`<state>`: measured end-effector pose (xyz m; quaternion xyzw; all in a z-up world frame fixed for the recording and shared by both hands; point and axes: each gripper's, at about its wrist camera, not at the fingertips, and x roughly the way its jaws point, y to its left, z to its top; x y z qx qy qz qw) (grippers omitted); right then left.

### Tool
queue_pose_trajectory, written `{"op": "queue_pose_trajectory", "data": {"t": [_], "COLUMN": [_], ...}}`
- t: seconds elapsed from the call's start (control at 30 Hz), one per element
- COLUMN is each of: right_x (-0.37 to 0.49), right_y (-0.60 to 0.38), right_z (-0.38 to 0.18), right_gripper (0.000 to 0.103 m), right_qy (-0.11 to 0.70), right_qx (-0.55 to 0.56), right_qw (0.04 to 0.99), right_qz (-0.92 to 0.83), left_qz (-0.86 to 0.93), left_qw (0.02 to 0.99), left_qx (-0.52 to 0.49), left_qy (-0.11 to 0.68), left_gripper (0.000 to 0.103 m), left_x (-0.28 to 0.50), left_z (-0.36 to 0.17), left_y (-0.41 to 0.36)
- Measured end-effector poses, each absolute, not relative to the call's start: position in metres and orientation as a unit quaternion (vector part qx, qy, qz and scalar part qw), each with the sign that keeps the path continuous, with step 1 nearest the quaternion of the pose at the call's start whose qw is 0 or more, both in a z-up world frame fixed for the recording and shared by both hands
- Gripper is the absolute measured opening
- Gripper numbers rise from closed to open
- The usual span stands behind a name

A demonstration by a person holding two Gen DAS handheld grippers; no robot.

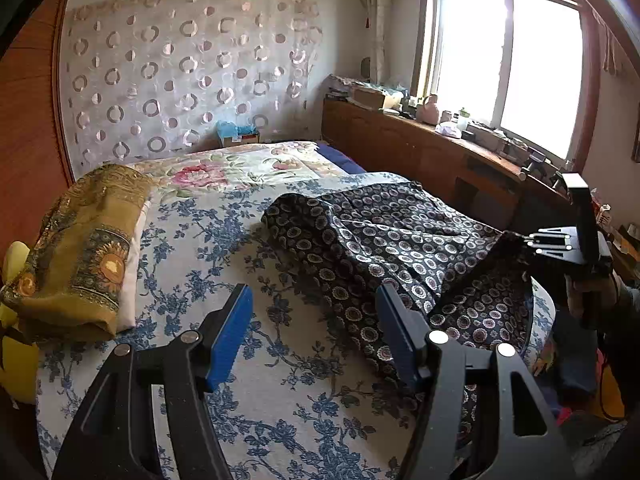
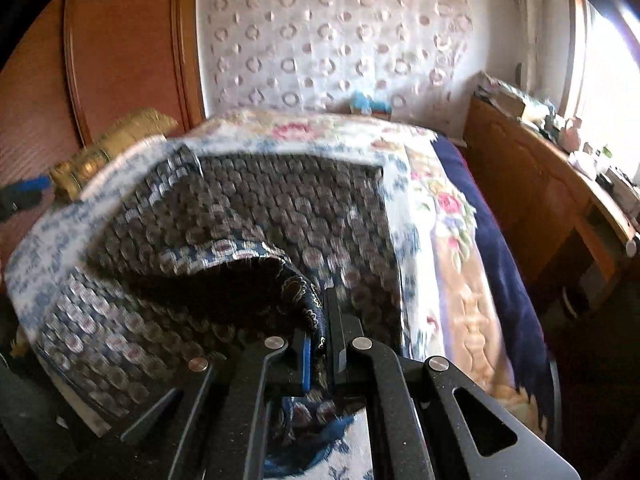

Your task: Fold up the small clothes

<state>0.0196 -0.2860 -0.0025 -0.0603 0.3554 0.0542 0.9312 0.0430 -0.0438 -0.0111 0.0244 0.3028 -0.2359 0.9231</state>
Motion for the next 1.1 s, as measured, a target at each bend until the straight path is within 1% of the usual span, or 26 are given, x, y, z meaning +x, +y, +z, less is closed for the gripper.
{"op": "queue_pose_trajectory", "data": {"t": [0.03, 0.17, 0.23, 0.27, 0.3, 0.37, 0.6, 0.93, 1.1], "right_x": [0.018, 0.011, 0.011, 0.009, 0.008, 0.008, 0.016, 0.049, 0.057], "right_y": [-0.286, -0.285, -0.287, -0.285, -0.284, -0.274, -0.238, -0.171, -0.148], "right_z": [-0.005, -0.004, 0.0, 0.003, 0.007, 0.01, 0.024, -0.004, -0.012], "right_gripper": [0.003, 0.01, 0.022, 0.033, 0.04, 0.043, 0.045, 0.045, 0.045], "right_qy": [0.36, 0.366, 0.371, 0.372, 0.37, 0.358, 0.343, 0.389, 0.4], "right_qx": [-0.061, -0.067, -0.069, -0.071, -0.07, -0.074, -0.081, -0.106, -0.124], "right_qw": [0.929, 0.927, 0.925, 0.924, 0.925, 0.928, 0.928, 0.886, 0.872], "right_qz": [0.053, 0.051, 0.052, 0.052, 0.059, 0.074, 0.125, 0.226, 0.253], "left_qz": [-0.237, -0.24, -0.242, -0.242, -0.243, -0.244, -0.244, -0.24, -0.239], "left_qw": [0.923, 0.921, 0.92, 0.92, 0.92, 0.919, 0.918, 0.919, 0.919], "left_qx": [0.025, 0.028, 0.03, 0.031, 0.031, 0.031, 0.032, 0.025, 0.022], "left_qy": [0.304, 0.306, 0.306, 0.306, 0.306, 0.308, 0.311, 0.313, 0.312], "left_gripper": [0.065, 0.065, 0.065, 0.065, 0.065, 0.065, 0.065, 0.065, 0.065], "left_x": [0.043, 0.042, 0.041, 0.041, 0.041, 0.04, 0.039, 0.037, 0.036], "left_z": [-0.012, -0.013, -0.014, -0.014, -0.015, -0.015, -0.017, -0.02, -0.02], "left_y": [-0.045, -0.05, -0.052, -0.053, -0.054, -0.055, -0.057, -0.049, -0.046]}}
